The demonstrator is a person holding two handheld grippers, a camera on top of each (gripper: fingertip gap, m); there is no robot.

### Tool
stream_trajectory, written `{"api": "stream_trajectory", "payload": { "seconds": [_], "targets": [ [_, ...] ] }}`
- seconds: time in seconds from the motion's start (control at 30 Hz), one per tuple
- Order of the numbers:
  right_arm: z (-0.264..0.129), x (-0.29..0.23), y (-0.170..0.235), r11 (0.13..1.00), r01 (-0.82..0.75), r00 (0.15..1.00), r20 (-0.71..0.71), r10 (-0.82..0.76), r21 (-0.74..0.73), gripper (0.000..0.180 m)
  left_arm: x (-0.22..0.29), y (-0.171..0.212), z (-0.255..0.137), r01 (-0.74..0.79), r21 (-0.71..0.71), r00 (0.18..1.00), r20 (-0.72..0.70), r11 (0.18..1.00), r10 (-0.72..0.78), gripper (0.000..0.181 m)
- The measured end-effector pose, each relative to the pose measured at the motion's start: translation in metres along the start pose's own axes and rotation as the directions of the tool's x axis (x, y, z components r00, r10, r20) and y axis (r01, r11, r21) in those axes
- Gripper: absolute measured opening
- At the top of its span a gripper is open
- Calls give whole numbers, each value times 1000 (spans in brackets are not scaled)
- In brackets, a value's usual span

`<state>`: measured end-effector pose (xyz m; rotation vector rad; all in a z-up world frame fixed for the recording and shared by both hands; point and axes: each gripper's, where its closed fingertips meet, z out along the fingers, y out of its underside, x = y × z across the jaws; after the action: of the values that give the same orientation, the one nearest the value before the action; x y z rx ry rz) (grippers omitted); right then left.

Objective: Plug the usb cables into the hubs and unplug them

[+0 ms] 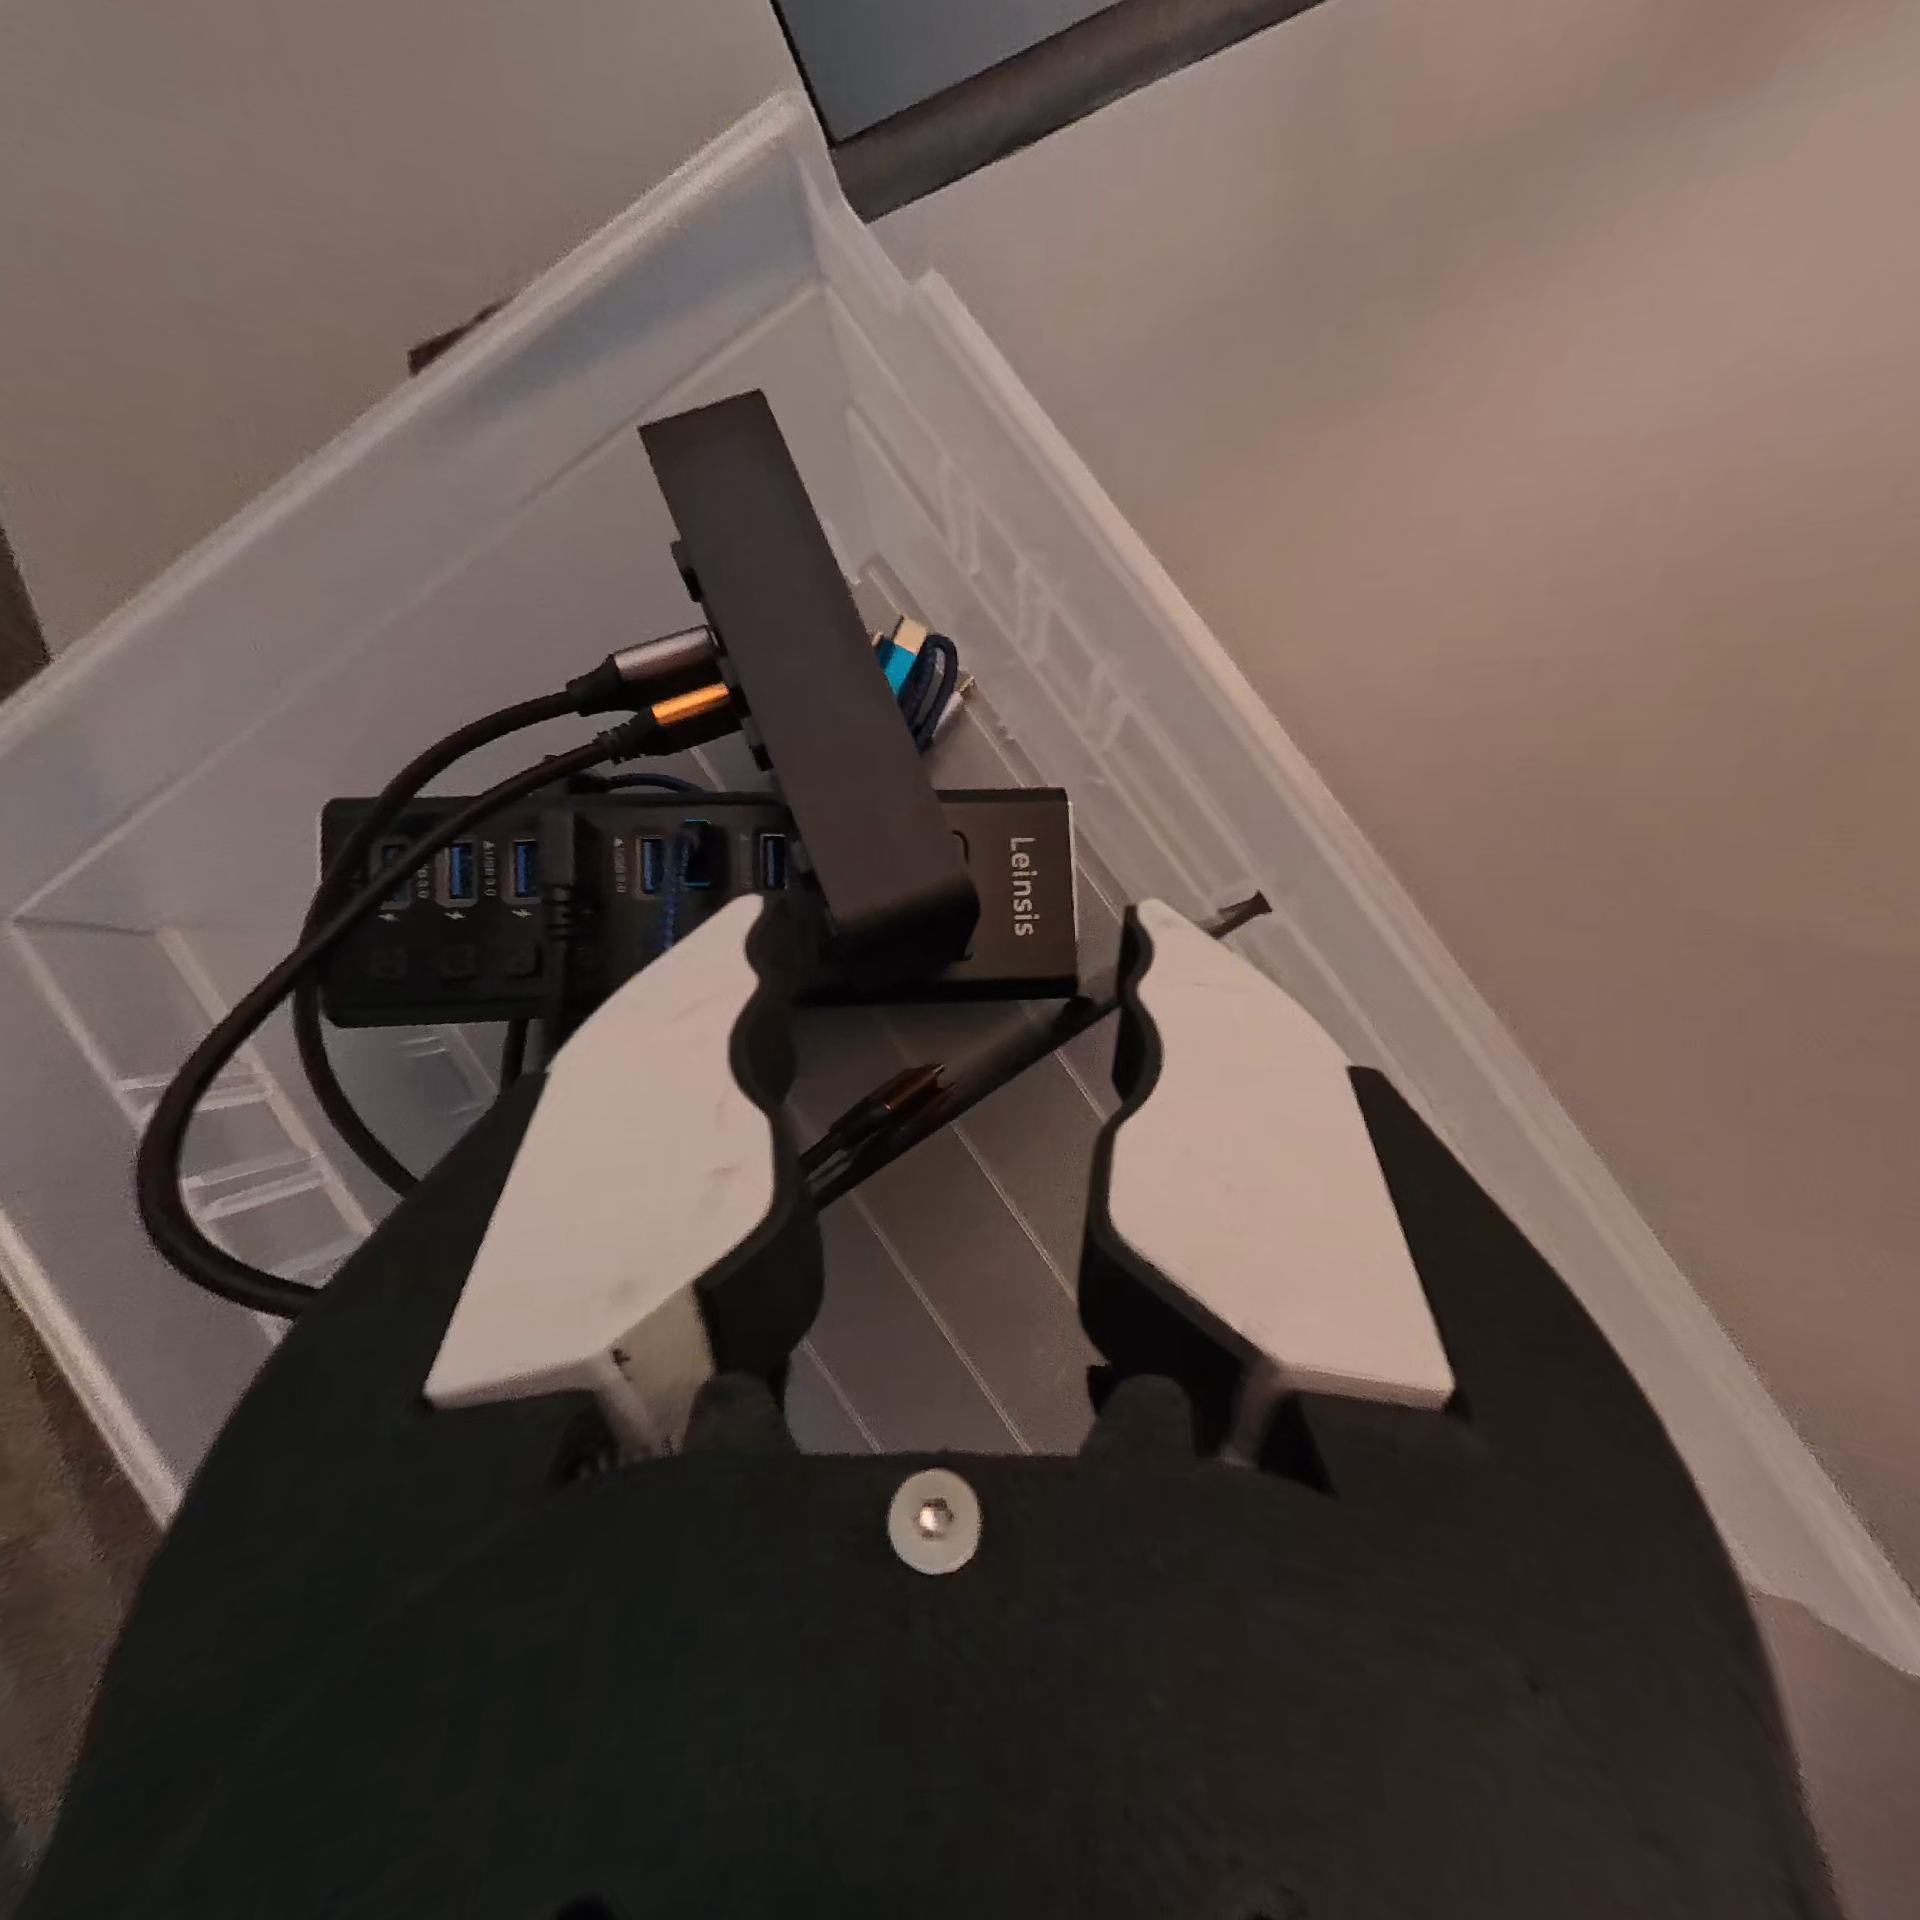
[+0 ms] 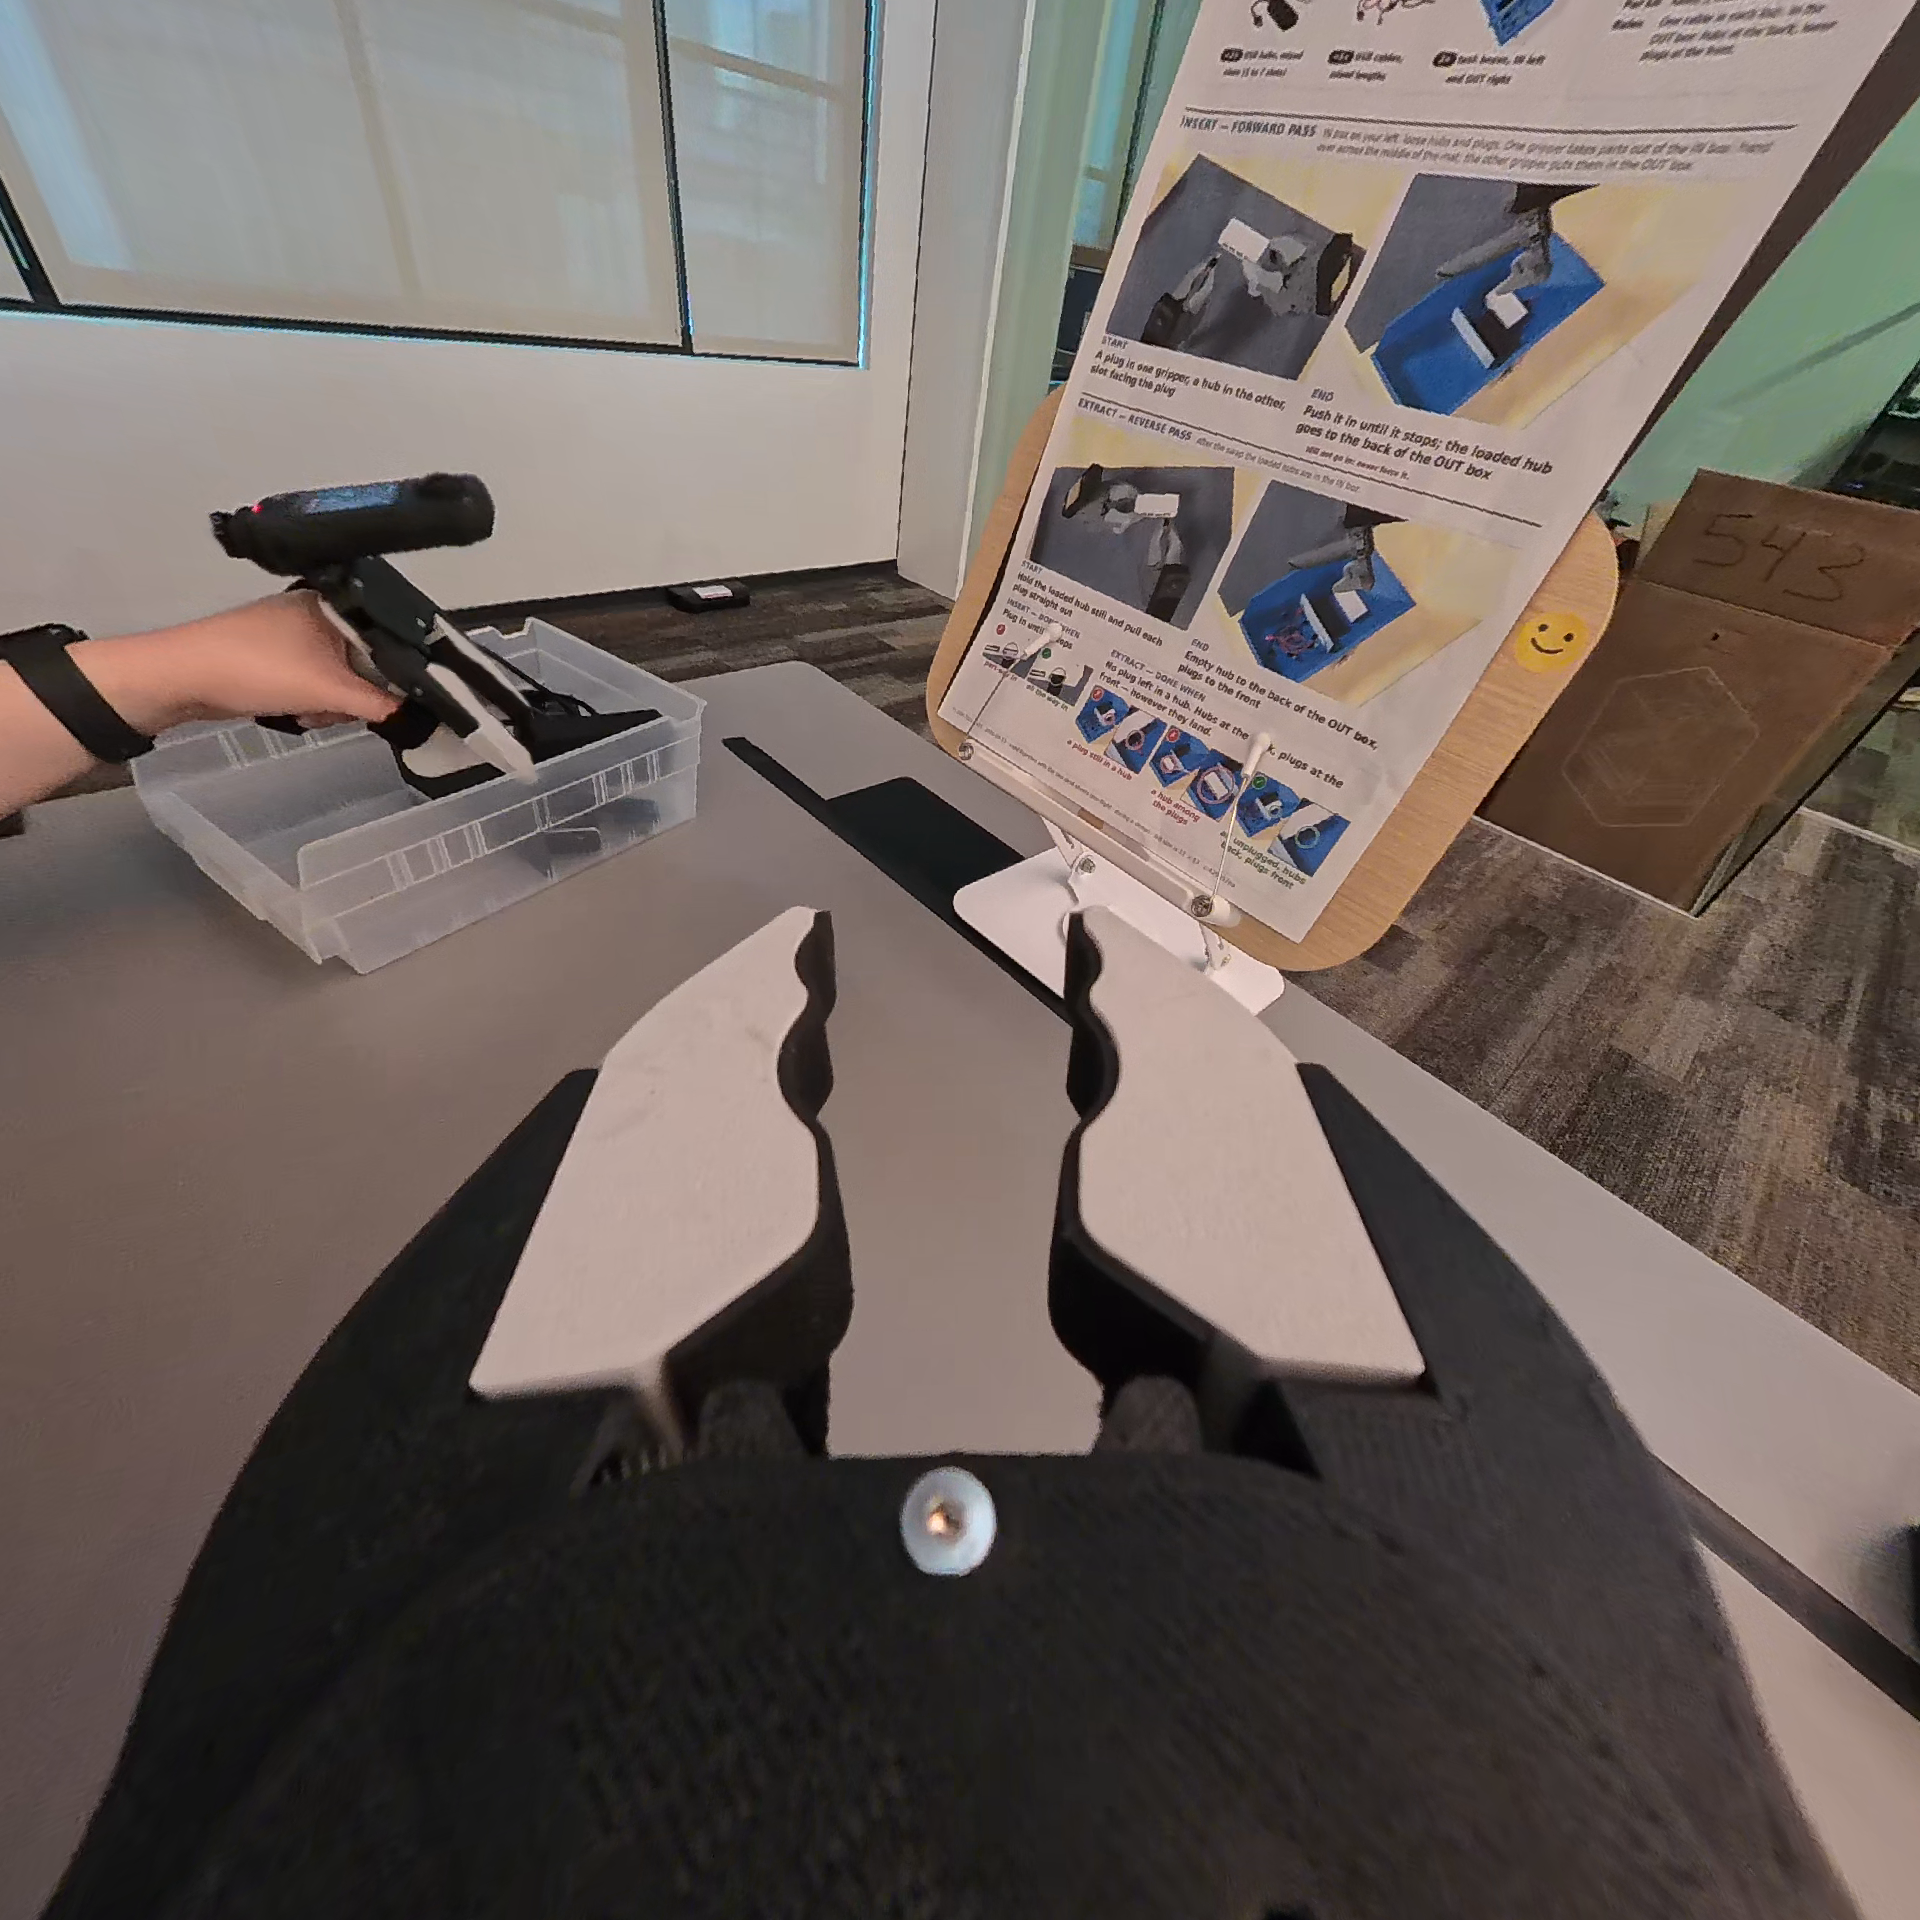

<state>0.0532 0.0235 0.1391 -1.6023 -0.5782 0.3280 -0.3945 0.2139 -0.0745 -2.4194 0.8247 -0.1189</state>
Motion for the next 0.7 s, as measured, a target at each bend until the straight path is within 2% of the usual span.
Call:
{"api": "stream_trajectory", "payload": {
  "seconds": [0.1, 0.2, 0.3, 0.43, 0.6, 0.7],
  "targets": [
    [-1, 0, -1, 1000, -1, 1000, 2, 1, 5, 42, -10, -4, 5, -7, -37, 997, 71, 999, 10, 53],
    [-1, -1, -1, 1000, 3, 1000, 2, -3, 1, 42, -10, -7, 14, 39, -105, 997, 73, 994, -32, 49],
    [-2, -1, 0, 1000, 9, 1000, 0, -9, -6, 42, -14, -5, 24, 82, -184, 992, 106, 979, -64, 36],
    [-3, 1, 1, 1000, 7, 1000, -1, -7, -4, 42, -14, -1, 27, 117, -284, 988, 130, 952, -82, 32],
    [-5, 2, 2, 1000, 3, 1000, -1, -4, -11, 42, -16, 6, 24, 82, -394, 988, 151, 916, -24, 29],
    [-6, 1, 2, 1000, 12, 1000, 2, -12, -14, 42, -19, 3, 16, 68, -403, 989, 145, 913, -10, 27]
  ]
}}
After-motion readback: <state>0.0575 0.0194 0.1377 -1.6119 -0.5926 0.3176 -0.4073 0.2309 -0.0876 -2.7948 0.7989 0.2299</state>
